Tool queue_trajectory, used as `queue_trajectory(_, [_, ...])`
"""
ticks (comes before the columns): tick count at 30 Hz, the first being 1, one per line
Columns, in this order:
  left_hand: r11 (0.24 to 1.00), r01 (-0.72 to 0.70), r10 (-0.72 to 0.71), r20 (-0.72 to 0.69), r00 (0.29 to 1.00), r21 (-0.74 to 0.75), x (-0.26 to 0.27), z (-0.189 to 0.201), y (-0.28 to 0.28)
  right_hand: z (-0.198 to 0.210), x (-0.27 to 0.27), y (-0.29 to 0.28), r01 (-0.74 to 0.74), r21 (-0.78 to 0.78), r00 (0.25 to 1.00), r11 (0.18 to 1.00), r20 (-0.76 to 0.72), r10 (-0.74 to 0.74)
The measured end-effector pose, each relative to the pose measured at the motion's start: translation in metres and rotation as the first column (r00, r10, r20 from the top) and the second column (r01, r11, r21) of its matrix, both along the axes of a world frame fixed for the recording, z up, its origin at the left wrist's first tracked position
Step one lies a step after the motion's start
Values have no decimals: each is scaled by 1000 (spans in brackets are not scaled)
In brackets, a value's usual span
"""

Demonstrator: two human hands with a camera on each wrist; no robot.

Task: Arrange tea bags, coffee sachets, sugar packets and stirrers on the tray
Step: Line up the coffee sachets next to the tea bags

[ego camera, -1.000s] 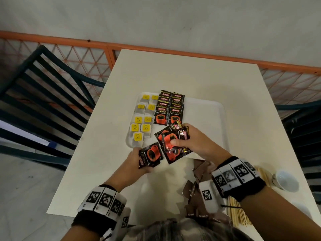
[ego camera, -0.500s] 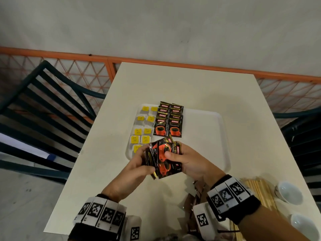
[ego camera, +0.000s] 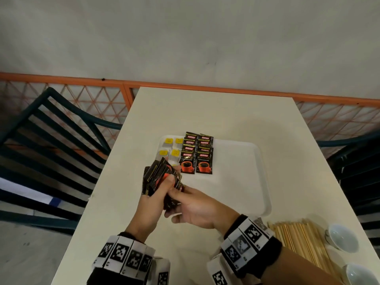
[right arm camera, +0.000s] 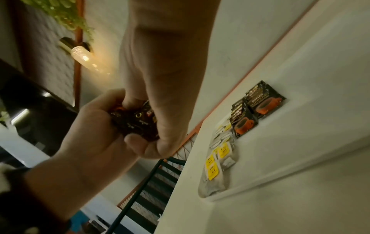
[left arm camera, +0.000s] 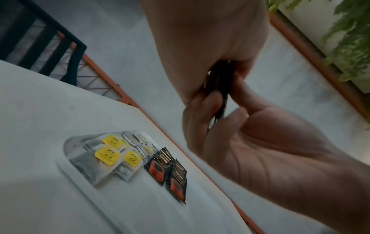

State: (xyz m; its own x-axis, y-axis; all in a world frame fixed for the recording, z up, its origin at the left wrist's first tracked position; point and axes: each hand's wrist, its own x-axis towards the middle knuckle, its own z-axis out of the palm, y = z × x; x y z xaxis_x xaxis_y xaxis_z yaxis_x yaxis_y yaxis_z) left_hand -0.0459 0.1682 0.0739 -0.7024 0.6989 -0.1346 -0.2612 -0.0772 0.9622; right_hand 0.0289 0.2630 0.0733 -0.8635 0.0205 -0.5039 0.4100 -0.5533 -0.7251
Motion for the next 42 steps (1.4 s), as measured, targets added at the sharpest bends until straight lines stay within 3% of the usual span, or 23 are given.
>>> queue_trajectory(4, [999, 28, -23, 182, 983, -23, -3, 0, -2, -1, 4, 11, -59, 186, 997, 981, 64, 48])
queue_trajectory(7, [989, 146, -142, 387, 911, 19, -8, -2, -6, -1, 8, 25, -112, 365, 992, 924, 93, 83])
queue_trajectory(9, [972, 234, -216, 447, 868, 16, -10, -2, -9, 1, 12, 34, -152, 469, 987, 870, 123, 107])
queue_trajectory(14, [954, 286, -214, 470, 856, -88, -9, -3, -10, 4, 17, 50, -17, 566, 995, 824, 87, -38])
queue_trajectory(20, [974, 195, -117, 479, 870, -117, -8, -13, -9, -5, 22, 44, 116, 452, 993, 884, -71, -94])
queue_trajectory(22, [979, 170, -99, 477, 873, -109, -8, -15, -9, -10, 23, 40, 124, 453, 992, 883, -61, -109])
queue_trajectory(27, [988, 106, -40, 488, 872, -109, -12, -23, -16, -32, 25, 47, 291, 433, 947, 853, -4, -322])
queue_trajectory(35, [985, -24, 110, 522, 846, -169, -38, -40, -41, -62, 6, 64, 236, 606, 913, 760, 129, -387])
queue_trajectory(39, [978, -78, 168, 509, 844, -193, -48, -44, -50, -73, -13, 72, 130, 670, 915, 731, 203, -348])
queue_trajectory(42, [976, -75, 171, 507, 845, -205, -52, -47, -52, -76, -27, 77, 113, 751, 906, 651, 192, -378])
